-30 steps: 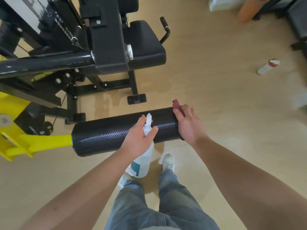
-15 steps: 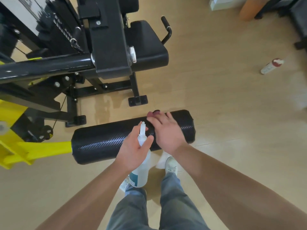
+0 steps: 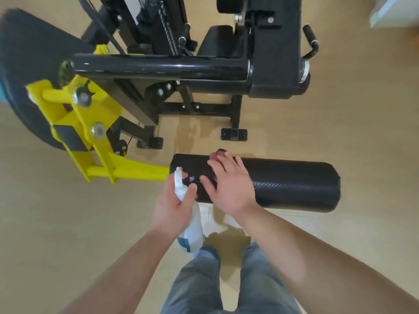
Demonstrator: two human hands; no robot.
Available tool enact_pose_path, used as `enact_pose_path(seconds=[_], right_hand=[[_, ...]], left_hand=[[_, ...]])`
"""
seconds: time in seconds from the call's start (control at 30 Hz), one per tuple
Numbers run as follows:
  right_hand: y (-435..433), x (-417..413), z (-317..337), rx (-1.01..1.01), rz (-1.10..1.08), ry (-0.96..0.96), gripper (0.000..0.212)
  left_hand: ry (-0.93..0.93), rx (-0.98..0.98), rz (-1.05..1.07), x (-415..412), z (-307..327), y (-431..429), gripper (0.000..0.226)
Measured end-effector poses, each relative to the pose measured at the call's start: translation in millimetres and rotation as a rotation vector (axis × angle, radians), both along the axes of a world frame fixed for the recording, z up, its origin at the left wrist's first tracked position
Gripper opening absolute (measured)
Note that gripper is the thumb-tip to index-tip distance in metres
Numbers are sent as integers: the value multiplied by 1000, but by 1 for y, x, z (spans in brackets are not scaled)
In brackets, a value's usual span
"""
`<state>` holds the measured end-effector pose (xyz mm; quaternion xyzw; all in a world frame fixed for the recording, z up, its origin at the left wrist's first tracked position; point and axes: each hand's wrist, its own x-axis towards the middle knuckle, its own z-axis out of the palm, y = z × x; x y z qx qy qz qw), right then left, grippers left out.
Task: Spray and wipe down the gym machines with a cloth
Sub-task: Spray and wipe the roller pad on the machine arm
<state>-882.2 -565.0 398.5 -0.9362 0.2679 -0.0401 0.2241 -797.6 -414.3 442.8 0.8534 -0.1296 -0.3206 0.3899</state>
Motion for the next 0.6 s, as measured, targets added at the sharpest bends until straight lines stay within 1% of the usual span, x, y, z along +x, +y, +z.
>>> enact_pose_path(seconds=[0.03,0.1,0.17,0.23,0.3,0.43,0.5,0.57,0.6], right_hand=[[1,3,-1,-9,20,27,61],[5,9,-1,-32,73,67,73],[11,18,0,-42,104,92,81],[19,30,2,-27,128,87,84],[26,44,6,12,173,87,81],[50,69,11,103,250,13,60],[51,71,17,185,282,-10,56],[36,67,26,278,312,2,59],[24,64,28,262,349,27,62]], left_hand=[[7,1,36,6,1,9,23],[15,12,64,16,0,24,20],[19,34,45,20,2,32,23],[24,43,36,22,1,37,27],[38,25,60,22,-1,40,24],[50,-26,106,26,-4,49,7],[44,-40,97,28,-3,52,7],[41,-42,74,28,-4,55,14],[47,-41,62,28,-5,55,18]])
